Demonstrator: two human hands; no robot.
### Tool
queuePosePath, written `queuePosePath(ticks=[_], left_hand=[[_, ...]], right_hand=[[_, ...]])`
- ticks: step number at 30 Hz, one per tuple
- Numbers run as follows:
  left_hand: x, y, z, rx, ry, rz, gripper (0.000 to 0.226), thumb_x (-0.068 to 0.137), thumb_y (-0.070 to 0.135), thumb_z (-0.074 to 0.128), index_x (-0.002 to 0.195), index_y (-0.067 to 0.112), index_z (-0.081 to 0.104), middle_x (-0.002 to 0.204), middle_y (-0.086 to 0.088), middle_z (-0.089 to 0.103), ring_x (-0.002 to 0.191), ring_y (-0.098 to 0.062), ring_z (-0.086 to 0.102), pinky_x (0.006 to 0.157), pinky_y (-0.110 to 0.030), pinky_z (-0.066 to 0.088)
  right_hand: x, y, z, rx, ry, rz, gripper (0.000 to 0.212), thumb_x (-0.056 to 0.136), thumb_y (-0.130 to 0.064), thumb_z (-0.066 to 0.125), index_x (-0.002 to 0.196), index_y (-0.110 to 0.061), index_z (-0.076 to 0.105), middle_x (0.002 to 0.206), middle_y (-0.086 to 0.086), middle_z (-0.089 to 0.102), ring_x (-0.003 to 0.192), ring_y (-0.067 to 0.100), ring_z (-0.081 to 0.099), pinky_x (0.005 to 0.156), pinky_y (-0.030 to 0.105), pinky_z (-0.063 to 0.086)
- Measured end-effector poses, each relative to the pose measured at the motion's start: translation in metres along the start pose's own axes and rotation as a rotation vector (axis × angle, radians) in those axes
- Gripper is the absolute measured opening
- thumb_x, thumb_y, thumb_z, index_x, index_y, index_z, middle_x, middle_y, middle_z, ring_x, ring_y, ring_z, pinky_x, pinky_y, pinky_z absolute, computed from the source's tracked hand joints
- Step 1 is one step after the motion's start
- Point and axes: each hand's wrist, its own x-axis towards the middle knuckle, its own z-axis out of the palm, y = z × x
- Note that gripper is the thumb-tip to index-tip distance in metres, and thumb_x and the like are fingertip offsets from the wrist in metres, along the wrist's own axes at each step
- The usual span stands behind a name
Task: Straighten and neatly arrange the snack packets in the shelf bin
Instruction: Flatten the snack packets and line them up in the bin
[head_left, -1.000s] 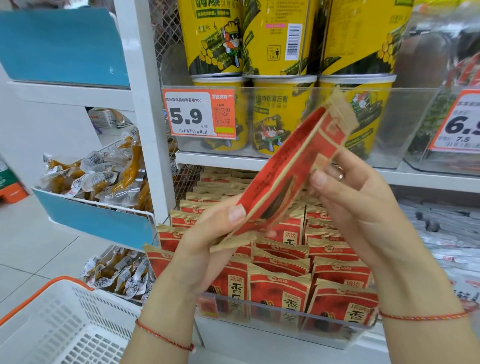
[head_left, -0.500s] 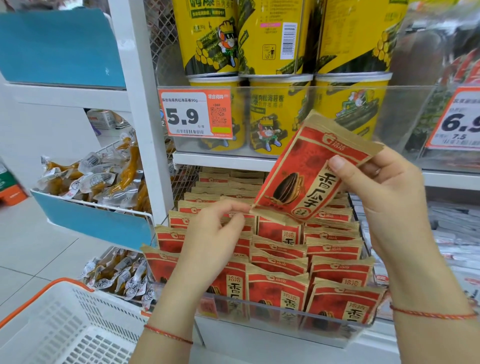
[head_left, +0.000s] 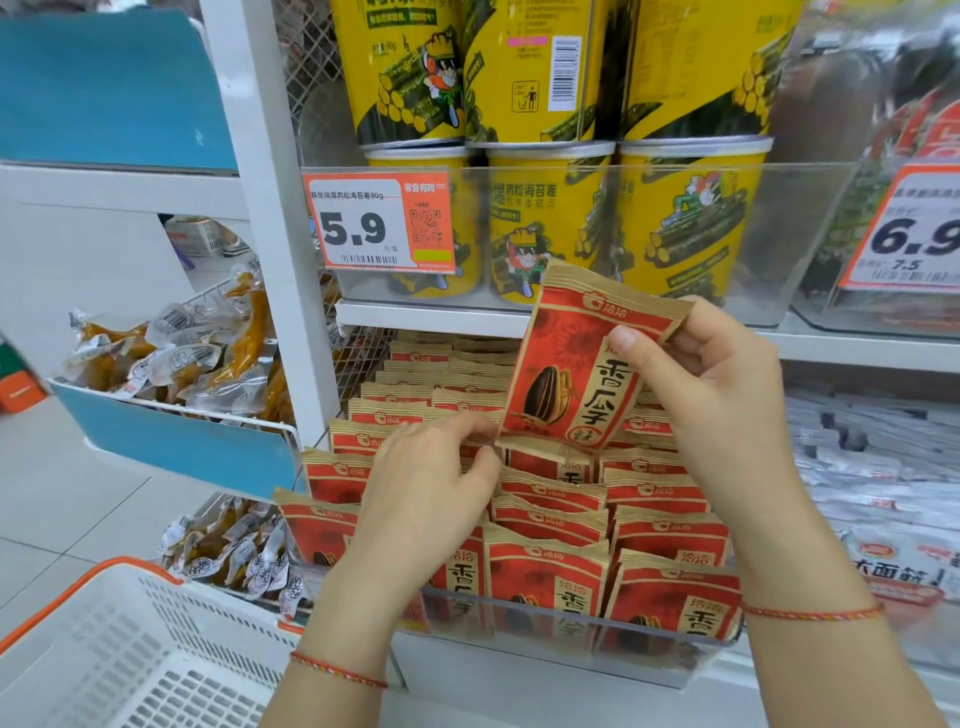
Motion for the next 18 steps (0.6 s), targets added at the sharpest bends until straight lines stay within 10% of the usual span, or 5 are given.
queuePosePath(ticks=[18], left_hand=[[0.003,-0.006,0.005,0.008,0.009,0.03,0.032,0.097,0.028,0.048,0.127,0.034,0.057,0.11,0.024,0.059,0.111,-0.006,0.051,0.109,-0.037,0.035]], right_hand=[[-0.004,0.018,0.005,-0.724,-0.252,0.173,0.011,0.085,-0.032,0.067,0.094,-0.037,0.063,0.088,-0.01,0.069,0.091,0.018,0.064,0.082,0.043,0.052]])
